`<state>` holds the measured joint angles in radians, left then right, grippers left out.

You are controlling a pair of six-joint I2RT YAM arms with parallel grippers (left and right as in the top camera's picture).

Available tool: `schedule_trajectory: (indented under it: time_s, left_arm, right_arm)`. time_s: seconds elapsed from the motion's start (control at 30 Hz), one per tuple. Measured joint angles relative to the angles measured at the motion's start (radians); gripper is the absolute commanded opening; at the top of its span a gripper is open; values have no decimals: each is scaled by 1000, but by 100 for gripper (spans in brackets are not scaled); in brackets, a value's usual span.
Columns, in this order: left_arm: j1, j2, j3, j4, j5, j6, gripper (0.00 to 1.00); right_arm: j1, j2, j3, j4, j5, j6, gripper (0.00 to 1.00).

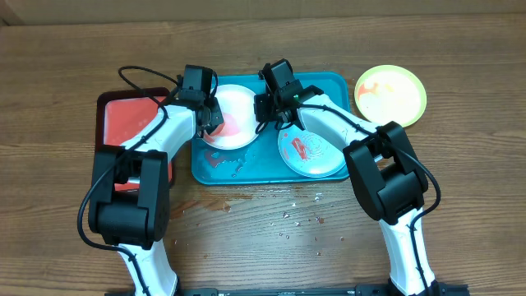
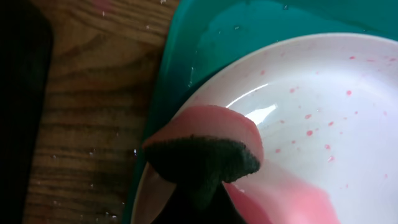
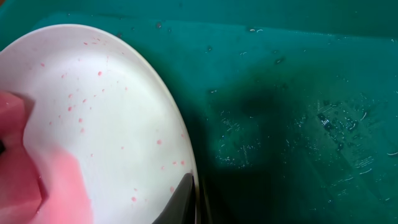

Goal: Clean dirty plates on tray and stack at the side
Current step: 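Scrub the white plate with the sponge in the left gripper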

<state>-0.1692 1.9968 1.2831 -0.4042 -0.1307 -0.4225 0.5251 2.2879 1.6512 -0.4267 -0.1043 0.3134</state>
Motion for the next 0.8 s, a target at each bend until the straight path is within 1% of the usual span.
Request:
schedule_trajectory:
  time_s: [0.1,0.2,0.37,0.63,0.8]
  left_arm:
    - [0,-10,23,-3,35,18,4]
    - [0,-29,45,21,124,26,4]
    - [-6,-32,65,66,223,-39,4]
    - [-27,98,69,105,269,-103,5]
    - [-15,100,88,75,270,-106,11]
  right_arm:
    - [0,0,0,2,0,0,4]
    - [0,0,0,5,0,1,4]
    - [0,0,0,6,0,0,4]
    - [-1,0,0,3,5,1,4]
    - [-3,0,0,3,2,0,4]
